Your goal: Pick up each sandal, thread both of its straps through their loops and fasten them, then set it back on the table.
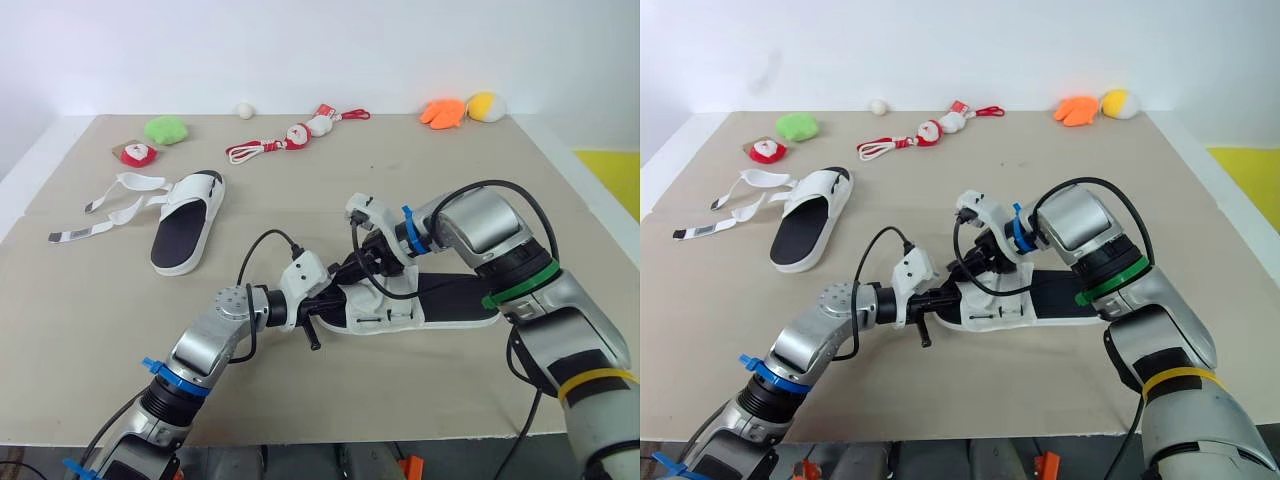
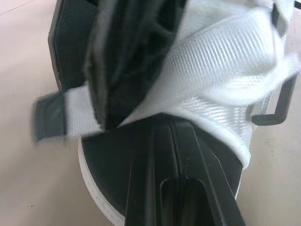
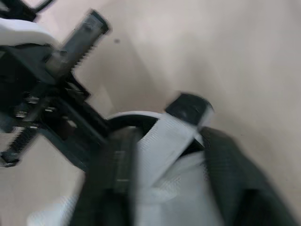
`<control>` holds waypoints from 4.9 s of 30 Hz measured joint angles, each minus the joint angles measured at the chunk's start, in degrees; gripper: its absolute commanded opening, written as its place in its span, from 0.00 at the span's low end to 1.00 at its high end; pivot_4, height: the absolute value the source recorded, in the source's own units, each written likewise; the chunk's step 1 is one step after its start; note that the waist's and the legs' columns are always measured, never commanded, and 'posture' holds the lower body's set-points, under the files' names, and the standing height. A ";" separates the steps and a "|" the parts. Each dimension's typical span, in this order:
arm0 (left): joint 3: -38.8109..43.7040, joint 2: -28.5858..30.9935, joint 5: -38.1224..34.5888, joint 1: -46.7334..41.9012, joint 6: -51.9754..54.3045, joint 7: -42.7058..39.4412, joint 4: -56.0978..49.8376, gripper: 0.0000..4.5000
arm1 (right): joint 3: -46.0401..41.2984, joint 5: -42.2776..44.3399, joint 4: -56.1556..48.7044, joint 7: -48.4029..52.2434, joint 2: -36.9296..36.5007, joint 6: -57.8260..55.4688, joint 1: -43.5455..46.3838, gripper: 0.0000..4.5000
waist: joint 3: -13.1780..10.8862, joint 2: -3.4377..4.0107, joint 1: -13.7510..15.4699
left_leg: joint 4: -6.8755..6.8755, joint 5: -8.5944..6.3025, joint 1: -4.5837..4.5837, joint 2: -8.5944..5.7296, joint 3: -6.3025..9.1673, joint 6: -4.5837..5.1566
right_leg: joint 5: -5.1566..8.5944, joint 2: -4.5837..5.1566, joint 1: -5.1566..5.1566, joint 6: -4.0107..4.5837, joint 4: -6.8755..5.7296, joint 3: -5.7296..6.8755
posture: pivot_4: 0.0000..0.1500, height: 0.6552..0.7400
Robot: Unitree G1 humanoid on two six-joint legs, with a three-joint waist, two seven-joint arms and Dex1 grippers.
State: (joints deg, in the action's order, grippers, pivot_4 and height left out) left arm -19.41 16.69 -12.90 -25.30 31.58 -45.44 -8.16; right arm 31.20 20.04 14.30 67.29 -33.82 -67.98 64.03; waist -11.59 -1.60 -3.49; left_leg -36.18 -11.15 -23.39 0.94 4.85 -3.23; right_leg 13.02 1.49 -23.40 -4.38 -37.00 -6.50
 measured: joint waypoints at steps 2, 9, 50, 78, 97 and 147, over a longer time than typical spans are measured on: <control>-0.03 0.00 0.01 0.01 0.03 0.06 -0.01 0.00 | 0.07 -0.06 0.00 0.25 0.25 0.35 0.00 0.01 | 0.00 0.00 0.00 | -0.01 0.00 0.00 -0.01 0.00 0.00 | 0.00 0.01 0.00 0.00 0.00 0.00 | 1.00 1.00; 0.00 0.06 0.01 0.22 0.06 0.06 -0.18 0.00 | -0.46 -0.10 0.02 1.12 0.27 1.78 0.02 0.01 | 0.00 0.00 -0.04 | -0.01 0.00 0.02 0.02 0.00 0.00 | -0.01 -0.02 0.00 0.01 0.00 0.01 | 1.00 1.00; -0.53 0.34 -0.04 0.04 0.08 -0.25 0.11 0.00 | 2.63 -17.61 9.46 8.19 -11.96 159.07 -18.75 0.01 | 0.00 -0.01 -0.20 | -0.01 0.00 0.34 0.01 -0.03 -0.10 | 0.00 0.02 0.32 0.25 0.01 -0.02 | 1.00 1.00; -1.20 1.04 -0.57 0.84 0.99 -0.90 -1.09 0.00 | -3.29 44.84 -35.32 -14.12 -44.92 43.61 -37.27 0.99 | 0.14 0.17 0.85 | -0.16 0.02 0.47 0.05 -0.09 -0.02 | 0.15 -0.03 0.41 0.62 -0.13 -0.15 | 1.00 1.00; -1.58 0.80 -0.55 0.82 0.82 -0.96 -1.29 0.00 | -11.80 65.38 -34.10 -46.08 -22.22 -4.75 -30.82 0.73 | 0.24 0.06 0.89 | -0.23 -0.01 0.05 0.01 -0.11 0.05 | 0.10 -0.03 0.12 0.32 -0.03 -0.16 | 1.00 1.00; -1.51 0.12 -0.06 0.75 -1.04 0.02 0.37 0.00 | -11.71 29.05 -14.22 -12.22 -13.51 -15.67 -8.15 0.01 | 0.27 0.03 0.87 | -0.24 0.05 0.03 -0.01 -0.12 0.14 | -0.02 -0.03 0.10 0.29 0.03 -0.15 | 1.00 1.00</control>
State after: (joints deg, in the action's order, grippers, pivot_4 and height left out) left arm -20.93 16.81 -12.97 -24.54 30.54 -45.43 -7.79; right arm 19.49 49.10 0.08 55.07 -47.33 -83.65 55.88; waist -11.32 -1.56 -2.62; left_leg -36.42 -11.10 -23.36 0.93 4.73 -3.10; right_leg 13.00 1.46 -23.30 -4.09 -36.97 -6.64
